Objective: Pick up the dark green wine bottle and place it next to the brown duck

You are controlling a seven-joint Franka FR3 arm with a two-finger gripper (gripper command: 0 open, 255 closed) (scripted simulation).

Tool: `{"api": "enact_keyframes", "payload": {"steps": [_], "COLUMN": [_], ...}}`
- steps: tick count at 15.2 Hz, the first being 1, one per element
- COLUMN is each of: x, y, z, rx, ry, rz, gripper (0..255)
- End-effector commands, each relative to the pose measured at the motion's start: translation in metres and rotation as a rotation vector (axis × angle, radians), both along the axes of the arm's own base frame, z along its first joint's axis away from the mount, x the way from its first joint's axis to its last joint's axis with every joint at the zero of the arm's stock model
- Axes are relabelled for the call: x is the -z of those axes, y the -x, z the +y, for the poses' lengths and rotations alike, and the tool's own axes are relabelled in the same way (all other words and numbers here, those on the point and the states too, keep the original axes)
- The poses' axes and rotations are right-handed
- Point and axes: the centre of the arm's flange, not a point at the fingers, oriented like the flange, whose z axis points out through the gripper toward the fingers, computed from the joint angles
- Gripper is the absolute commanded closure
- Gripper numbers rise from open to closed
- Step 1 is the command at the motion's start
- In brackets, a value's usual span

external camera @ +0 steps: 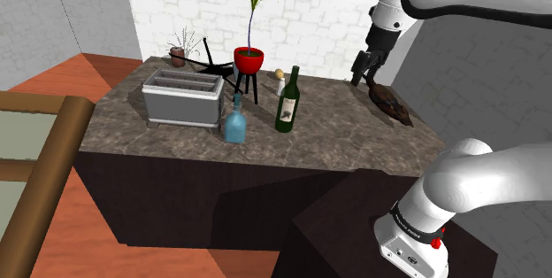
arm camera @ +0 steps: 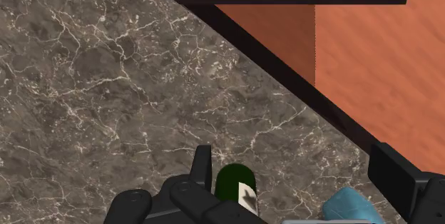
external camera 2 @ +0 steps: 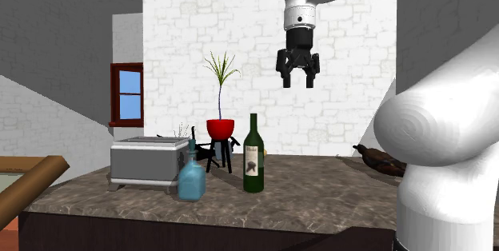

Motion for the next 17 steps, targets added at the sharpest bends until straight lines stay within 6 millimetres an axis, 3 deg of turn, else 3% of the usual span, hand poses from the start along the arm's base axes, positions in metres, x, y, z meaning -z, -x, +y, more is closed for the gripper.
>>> {"api": "enact_keyframes", "payload": {"steps": [1,17], "x": [0.0,0.056], "y": [0.0,-0.189], "z": [0.0,-0.026], "rx": [0.0,-0.064], "ry": [0.0,0.006], "rz": [0.0,-0.086], "gripper": [0,0]}}
